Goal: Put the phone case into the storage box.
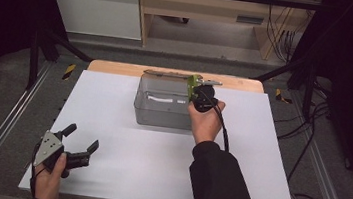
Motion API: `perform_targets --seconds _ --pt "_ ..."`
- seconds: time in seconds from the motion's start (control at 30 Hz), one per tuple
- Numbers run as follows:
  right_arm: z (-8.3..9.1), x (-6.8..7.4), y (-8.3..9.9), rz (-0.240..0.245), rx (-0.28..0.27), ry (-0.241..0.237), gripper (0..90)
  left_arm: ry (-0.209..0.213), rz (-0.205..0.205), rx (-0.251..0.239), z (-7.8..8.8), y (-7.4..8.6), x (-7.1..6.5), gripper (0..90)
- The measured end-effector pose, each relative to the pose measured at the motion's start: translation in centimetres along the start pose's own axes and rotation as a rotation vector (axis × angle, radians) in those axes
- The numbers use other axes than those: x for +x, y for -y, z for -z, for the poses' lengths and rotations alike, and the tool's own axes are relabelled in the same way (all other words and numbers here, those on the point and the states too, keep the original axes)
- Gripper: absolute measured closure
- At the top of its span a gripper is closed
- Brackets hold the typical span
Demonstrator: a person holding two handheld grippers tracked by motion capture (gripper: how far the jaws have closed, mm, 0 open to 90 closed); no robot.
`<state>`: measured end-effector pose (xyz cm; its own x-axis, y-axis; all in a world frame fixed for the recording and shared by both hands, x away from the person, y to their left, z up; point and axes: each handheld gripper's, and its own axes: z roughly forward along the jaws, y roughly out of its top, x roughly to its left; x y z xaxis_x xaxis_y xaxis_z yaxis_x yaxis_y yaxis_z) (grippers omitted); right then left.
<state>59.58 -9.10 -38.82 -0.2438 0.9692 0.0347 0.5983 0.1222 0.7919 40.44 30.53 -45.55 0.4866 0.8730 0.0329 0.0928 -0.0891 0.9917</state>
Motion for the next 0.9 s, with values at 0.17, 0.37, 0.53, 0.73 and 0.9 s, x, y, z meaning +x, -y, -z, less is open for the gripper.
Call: perform_targets --seconds 0.17,0.37,0.53,0.73,0.9 --pt "-0.4 -0.1 0.2 -0.006 0.011 -0.005 77.1 -0.001 0.006 -0.007 0.0 0.0 0.1 3.3" --pt "-0.8 -0.3 0.5 -0.021 0.026 -0.01 77.1 0.005 -0.003 -0.005 0.0 0.0 0.0 3.2" --pt "-0.9 -0.4 0.6 -0.025 0.029 -0.013 77.1 0.007 -0.004 -0.005 0.0 0.0 -0.1 3.3" --pt "-1.0 -0.5 0.7 -0.036 0.033 -0.02 77.1 0.006 0.0 -0.006 -0.1 0.0 0.0 3.2" --pt "-1.2 -0.5 0.8 -0.033 0.037 -0.017 77.0 0.007 0.001 -0.007 -0.1 0.0 0.0 3.2"
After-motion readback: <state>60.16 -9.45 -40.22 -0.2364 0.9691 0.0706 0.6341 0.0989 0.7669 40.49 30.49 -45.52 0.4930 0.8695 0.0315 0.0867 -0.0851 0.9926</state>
